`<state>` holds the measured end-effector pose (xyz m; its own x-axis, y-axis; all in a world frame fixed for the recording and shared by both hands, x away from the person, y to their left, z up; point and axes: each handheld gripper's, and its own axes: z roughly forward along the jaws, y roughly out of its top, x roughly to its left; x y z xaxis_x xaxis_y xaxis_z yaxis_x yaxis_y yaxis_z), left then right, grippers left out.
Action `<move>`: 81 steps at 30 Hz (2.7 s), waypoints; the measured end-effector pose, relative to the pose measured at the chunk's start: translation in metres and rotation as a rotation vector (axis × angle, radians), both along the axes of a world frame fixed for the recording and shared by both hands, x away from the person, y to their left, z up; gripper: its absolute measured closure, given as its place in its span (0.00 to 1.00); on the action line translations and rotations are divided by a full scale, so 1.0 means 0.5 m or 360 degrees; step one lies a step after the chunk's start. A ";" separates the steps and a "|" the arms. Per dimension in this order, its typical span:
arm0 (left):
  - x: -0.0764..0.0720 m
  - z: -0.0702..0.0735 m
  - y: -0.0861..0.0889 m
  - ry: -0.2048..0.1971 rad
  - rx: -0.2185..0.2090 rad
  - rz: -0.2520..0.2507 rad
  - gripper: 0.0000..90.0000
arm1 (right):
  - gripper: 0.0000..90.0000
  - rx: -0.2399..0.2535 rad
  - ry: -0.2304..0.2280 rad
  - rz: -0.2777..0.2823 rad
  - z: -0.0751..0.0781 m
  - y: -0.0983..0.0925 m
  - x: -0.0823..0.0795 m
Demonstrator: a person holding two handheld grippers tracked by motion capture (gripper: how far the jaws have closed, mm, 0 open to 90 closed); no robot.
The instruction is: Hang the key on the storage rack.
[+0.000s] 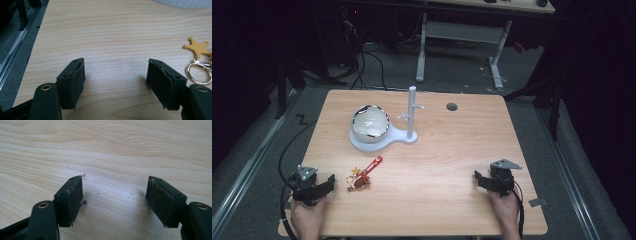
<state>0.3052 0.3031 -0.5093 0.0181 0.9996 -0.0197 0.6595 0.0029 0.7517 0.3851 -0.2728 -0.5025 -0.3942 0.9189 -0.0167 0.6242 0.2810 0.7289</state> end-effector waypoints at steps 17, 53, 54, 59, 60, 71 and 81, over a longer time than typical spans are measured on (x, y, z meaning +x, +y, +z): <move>0.003 0.000 -0.004 0.0007 0.0000 0.0008 0.32 | 0.34 0.0000 0.0001 -0.0001 0.000 0.000 0.000; -0.043 0.045 -0.015 -0.0152 -0.0086 -0.0173 0.40 | 0.34 -0.0002 0.0000 -0.0002 0.000 0.000 0.000; -0.047 0.047 -0.017 -0.0163 -0.0095 -0.0190 0.41 | 0.34 -0.0002 0.0001 -0.0002 0.000 0.000 0.000; -0.059 0.052 -0.030 -0.0179 -0.0139 -0.0269 0.42 | 0.34 -0.0002 0.0001 -0.0002 0.000 0.000 0.000; -0.060 0.052 -0.032 -0.0179 -0.0140 -0.0282 0.42 | 0.34 -0.0002 0.0000 -0.0002 0.000 0.000 0.000; -0.059 0.064 -0.084 -0.0202 -0.0184 -0.0447 0.42 | 0.34 -0.0002 0.0001 -0.0004 0.000 0.000 0.000; -0.037 0.049 -0.130 -0.0130 -0.0137 -0.0587 0.48 | 0.34 -0.0002 0.0001 -0.0004 0.000 0.000 0.000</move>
